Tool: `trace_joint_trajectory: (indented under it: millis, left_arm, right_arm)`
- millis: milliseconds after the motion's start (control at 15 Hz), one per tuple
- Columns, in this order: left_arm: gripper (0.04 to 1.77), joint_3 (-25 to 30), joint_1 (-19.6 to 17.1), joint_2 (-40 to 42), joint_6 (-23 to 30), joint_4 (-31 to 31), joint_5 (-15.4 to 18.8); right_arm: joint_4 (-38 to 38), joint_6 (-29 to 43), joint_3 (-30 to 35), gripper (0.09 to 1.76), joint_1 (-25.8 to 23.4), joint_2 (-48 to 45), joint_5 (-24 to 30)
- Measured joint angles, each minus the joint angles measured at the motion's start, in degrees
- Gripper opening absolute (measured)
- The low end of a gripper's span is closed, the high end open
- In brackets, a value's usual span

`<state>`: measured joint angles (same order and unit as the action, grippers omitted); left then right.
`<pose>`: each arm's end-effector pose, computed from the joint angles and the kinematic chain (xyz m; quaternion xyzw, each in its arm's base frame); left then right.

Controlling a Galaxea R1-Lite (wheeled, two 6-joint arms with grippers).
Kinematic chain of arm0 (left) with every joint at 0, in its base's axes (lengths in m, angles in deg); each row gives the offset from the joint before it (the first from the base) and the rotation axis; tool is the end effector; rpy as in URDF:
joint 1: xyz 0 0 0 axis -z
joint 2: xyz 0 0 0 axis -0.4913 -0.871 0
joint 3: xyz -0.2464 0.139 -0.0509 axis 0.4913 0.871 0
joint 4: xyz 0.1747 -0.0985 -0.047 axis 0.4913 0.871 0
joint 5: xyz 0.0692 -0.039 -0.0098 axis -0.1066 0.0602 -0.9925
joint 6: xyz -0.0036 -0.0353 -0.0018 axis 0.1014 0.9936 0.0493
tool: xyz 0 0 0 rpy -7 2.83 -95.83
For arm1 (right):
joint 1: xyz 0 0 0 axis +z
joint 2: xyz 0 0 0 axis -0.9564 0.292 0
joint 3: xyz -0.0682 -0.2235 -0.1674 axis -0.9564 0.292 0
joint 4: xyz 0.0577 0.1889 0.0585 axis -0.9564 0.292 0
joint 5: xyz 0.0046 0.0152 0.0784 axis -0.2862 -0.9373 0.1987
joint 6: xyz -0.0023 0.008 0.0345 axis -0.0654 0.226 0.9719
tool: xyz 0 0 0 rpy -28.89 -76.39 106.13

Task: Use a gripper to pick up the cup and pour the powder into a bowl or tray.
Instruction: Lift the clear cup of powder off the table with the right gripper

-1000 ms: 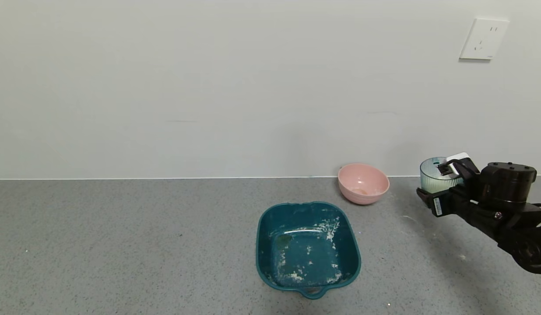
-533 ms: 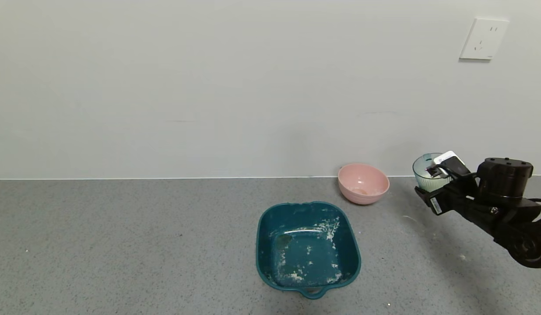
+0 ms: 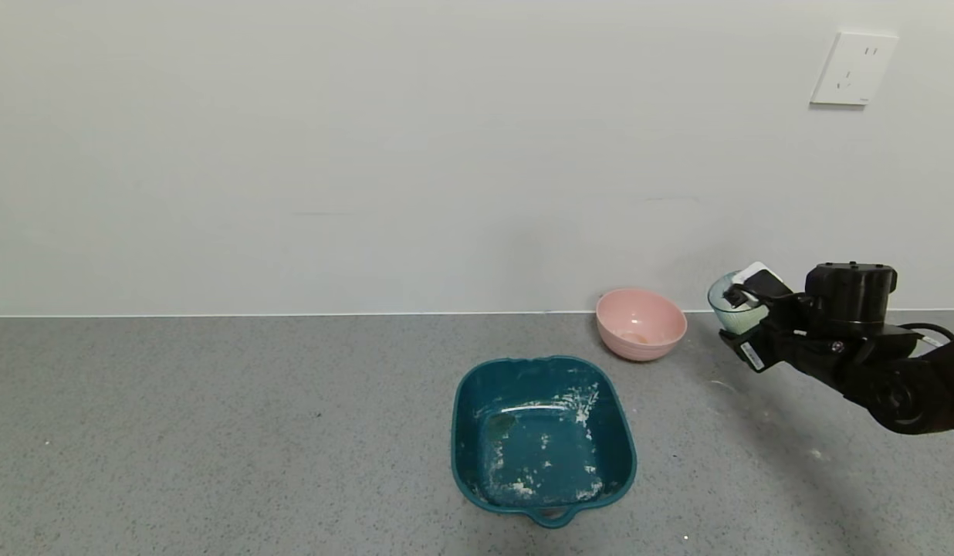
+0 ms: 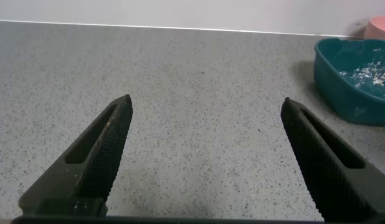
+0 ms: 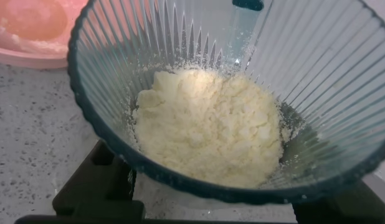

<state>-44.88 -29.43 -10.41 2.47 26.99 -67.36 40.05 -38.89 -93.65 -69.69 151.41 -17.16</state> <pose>0.0201 0.0008 0.0767 -0.0264 -0.0042 0.0097 0.9996 0.3881 0.0165 0.0850 -0.3176 0.1753 -0.0022 0.9319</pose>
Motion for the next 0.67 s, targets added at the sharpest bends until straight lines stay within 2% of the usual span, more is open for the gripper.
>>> trace_joint_trajectory:
  millis: [667]
  left_arm:
    - [1.72, 0.0, 0.0, 0.0, 0.02, 0.0, 0.0]
  right_arm:
    - [0.61, -11.69, -5.42, 1.35, 2.95, 5.03, -8.98]
